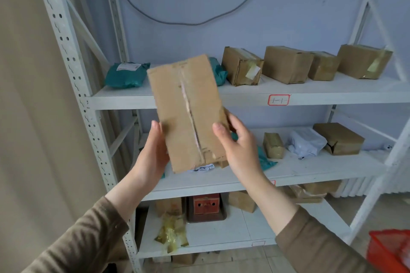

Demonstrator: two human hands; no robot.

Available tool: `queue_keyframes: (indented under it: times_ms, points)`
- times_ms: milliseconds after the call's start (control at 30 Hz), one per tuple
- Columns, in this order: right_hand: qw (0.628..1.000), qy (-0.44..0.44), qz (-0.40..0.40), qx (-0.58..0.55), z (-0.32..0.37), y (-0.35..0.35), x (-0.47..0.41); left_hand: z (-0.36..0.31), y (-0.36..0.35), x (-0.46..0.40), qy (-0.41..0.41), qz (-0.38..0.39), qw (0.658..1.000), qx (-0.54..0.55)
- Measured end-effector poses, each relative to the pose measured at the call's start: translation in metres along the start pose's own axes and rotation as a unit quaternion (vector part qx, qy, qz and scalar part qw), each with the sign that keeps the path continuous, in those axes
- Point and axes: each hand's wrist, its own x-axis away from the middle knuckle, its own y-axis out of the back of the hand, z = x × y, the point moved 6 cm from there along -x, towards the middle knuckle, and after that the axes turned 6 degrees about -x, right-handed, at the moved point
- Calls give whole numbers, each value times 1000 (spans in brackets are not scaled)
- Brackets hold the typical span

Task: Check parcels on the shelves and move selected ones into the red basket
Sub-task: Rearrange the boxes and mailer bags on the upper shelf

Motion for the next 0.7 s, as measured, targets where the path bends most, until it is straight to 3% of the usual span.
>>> queue_keyframes:
  times_ms: [67, 200, 333, 500, 700]
  points:
    - [991, 67, 11, 117, 2, -8, 4, 6, -3, 0, 18, -14, 999, 48]
    - [959, 151, 4, 238, 8, -13, 9, 18, 1, 1, 24, -21, 999, 20]
    - [956, 202, 40, 208, -15, -7, 15, 24, 16, 4, -20, -44, 996, -71]
    - [964, 193, 44, 178, -55, 1, 22, 22, 15, 6, -82, -48, 986, -138]
    - [951, 255, 30, 173, -46, -8, 27, 31, 17, 3, -67, -81, 992, -69]
